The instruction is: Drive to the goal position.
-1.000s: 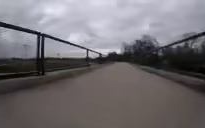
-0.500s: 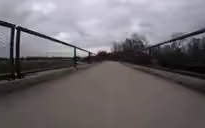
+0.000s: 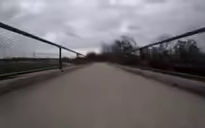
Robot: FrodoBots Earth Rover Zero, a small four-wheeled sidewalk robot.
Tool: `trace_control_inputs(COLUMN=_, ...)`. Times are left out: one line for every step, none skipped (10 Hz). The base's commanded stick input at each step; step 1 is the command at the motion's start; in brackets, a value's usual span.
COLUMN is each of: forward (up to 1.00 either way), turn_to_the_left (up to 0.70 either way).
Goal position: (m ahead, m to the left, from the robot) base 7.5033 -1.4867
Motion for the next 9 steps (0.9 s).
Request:
trace_control_inputs(forward=1.0, turn_to_the_left=0.0)
trace_control_inputs(forward=1.0, turn_to_the_left=0.0)
trace_control_inputs(forward=1.0, turn_to_the_left=0.0)
trace_control_inputs(forward=1.0, turn_to_the_left=0.0)
trace_control_inputs(forward=1.0, turn_to_the_left=0.0)
trace_control_inputs(forward=1.0, turn_to_the_left=0.0)
trace_control_inputs(forward=1.0, turn_to_the_left=0.0)
trace_control_inputs(forward=1.0, turn_to_the_left=0.0)
trace_control_inputs(forward=1.0, turn_to_the_left=0.0)
